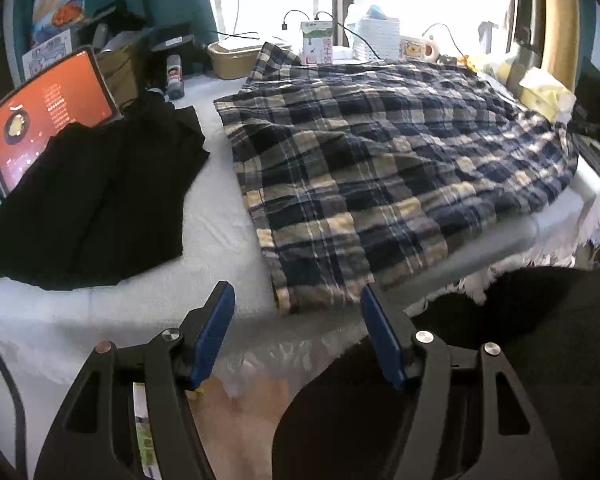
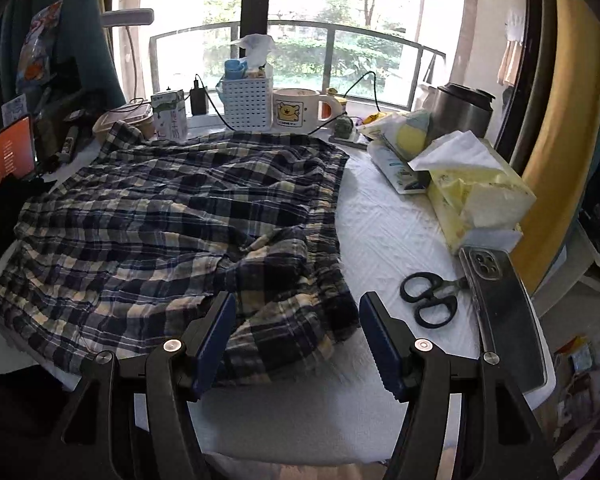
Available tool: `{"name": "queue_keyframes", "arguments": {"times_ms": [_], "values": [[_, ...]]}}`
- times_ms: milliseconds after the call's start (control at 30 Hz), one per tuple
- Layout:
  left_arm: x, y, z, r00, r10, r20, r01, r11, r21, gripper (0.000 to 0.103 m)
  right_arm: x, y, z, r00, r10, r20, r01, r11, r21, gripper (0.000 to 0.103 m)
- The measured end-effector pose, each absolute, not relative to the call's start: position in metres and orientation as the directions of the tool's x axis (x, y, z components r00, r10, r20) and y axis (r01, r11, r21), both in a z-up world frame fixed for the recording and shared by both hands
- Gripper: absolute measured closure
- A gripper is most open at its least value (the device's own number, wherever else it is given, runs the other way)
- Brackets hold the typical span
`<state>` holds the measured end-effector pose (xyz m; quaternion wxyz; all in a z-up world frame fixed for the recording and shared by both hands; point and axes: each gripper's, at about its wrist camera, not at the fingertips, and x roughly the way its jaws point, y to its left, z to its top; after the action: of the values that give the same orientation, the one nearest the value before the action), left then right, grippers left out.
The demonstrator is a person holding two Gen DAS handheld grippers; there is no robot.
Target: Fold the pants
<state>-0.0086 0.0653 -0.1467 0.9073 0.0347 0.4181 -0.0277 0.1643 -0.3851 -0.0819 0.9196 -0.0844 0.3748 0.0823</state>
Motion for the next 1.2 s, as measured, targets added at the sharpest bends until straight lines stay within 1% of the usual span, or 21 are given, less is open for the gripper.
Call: {"name": "queue_keyframes", "arguments": {"times_ms": [267, 400, 533, 667, 700, 800, 833, 867, 900, 933, 1033, 1200], "values": [[-0.010, 0.058, -0.148, 0.650, -0.019, -0.759, 0.109, 0.992, 0.068, 0.038, 0.164, -0.382, -0.088, 0.694, 0.100, -0.713, -0.223, 0.972, -0.081, 0.037], [-0.012, 0.052, -0.151, 0.659, 0.007, -0.752, 0.133, 0.983, 0.125, 0.038, 0.164, -0.383, -0.089, 0.693, 0.099, -0.714, -0.220, 0.972, -0.078, 0.037], [-0.006, 0.052, -0.150, 0.660, 0.004, -0.751, 0.145, 0.980, 0.133, 0.038, 0.164, -0.384, -0.091, 0.690, 0.102, -0.717, -0.217, 0.973, -0.071, 0.037], [-0.004, 0.046, -0.143, 0.694, -0.003, -0.720, 0.167, 0.973, 0.157, 0.039, 0.165, -0.382, -0.093, 0.686, 0.109, -0.719, -0.222, 0.973, -0.064, 0.037], [-0.002, 0.046, -0.142, 0.698, -0.008, -0.717, 0.168, 0.974, 0.153, 0.045, 0.165, -0.381, -0.093, 0.685, 0.109, -0.720, -0.222, 0.973, -0.064, 0.037], [0.004, 0.045, -0.141, 0.705, -0.020, -0.709, 0.177, 0.973, 0.149, 0.048, 0.165, -0.380, -0.095, 0.681, 0.113, -0.723, -0.228, 0.972, -0.063, 0.037], [0.006, 0.044, -0.143, 0.707, -0.018, -0.707, 0.181, 0.971, 0.157, 0.058, 0.165, -0.380, -0.095, 0.681, 0.115, -0.723, -0.231, 0.971, -0.063, 0.037], [0.008, 0.044, -0.145, 0.707, -0.027, -0.706, 0.189, 0.970, 0.153, 0.062, 0.165, -0.381, -0.097, 0.680, 0.116, -0.724, -0.234, 0.970, -0.065, 0.037], [0.010, 0.045, -0.144, 0.709, -0.044, -0.704, 0.197, 0.971, 0.138, 0.071, 0.165, -0.382, -0.098, 0.679, 0.114, -0.726, -0.234, 0.970, -0.066, 0.037], [0.013, 0.045, -0.144, 0.707, -0.049, -0.706, 0.199, 0.971, 0.131, 0.084, 0.165, -0.383, -0.100, 0.676, 0.114, -0.728, -0.236, 0.969, -0.067, 0.037], [0.015, 0.043, -0.142, 0.710, -0.059, -0.702, 0.204, 0.971, 0.125, 0.097, 0.162, -0.387, -0.105, 0.668, 0.108, -0.737, -0.240, 0.968, -0.075, 0.037], [0.018, 0.051, -0.132, 0.715, -0.102, -0.692, 0.184, 0.982, 0.046, 0.098, 0.152, -0.393, -0.105, 0.686, 0.089, -0.722, -0.272, 0.952, -0.140, 0.037]]}}
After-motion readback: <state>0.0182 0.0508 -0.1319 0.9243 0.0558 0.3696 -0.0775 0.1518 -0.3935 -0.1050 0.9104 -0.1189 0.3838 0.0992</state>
